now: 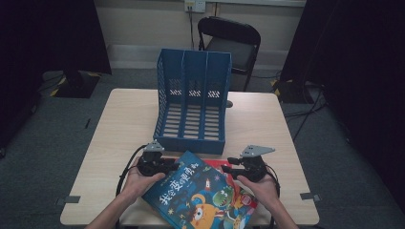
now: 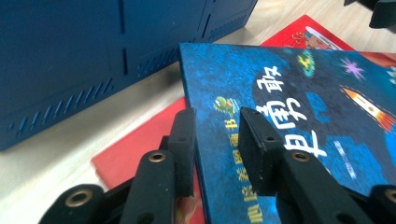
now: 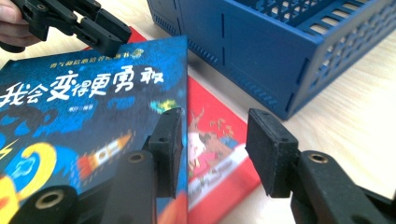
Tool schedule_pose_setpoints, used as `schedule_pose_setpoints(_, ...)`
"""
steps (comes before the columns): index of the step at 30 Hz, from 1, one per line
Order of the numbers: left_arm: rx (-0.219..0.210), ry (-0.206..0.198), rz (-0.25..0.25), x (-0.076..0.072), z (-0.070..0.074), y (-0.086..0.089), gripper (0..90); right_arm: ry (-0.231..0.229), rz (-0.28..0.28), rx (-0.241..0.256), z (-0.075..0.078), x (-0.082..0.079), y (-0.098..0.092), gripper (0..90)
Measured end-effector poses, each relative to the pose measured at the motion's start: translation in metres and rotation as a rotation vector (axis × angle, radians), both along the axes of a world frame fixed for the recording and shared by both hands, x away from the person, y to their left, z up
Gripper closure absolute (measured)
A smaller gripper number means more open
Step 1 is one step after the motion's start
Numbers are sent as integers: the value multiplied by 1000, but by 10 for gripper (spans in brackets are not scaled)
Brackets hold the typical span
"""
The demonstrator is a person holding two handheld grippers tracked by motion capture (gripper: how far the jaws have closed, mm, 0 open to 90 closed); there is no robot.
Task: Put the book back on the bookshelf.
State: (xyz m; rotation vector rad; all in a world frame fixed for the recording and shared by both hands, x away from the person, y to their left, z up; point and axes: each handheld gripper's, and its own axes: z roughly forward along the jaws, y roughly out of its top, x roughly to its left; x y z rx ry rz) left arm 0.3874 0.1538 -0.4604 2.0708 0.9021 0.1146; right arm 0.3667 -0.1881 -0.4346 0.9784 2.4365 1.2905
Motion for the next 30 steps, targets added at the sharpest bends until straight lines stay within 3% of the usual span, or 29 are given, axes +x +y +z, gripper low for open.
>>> schedule_pose_setpoints(4, -2, -2, -32, 4, 0, -8, 685, 0, 40, -12, 0, 6, 12, 568)
schedule_pose_setpoints(9, -16, 3, -36, 7, -1, -17, 689, 21, 73, -26, -8, 12, 24, 570)
schedule_pose_setpoints(13, -26, 8, -43, 9, -1, -23, 697, 30, 75, -17, -11, 11, 27, 571)
schedule_pose_setpoints(18, 0, 6, -79, 12, 2, -37, 700, 40, 97, -26, -15, 10, 33, 563)
schedule_pose_setpoints(22, -5, 0, -98, 14, 1, -48, 702, 48, 100, -19, -17, 10, 36, 510)
schedule_pose_setpoints(30, 19, 7, -99, 11, 4, -42, 720, 46, 100, -20, -18, 6, 38, 429)
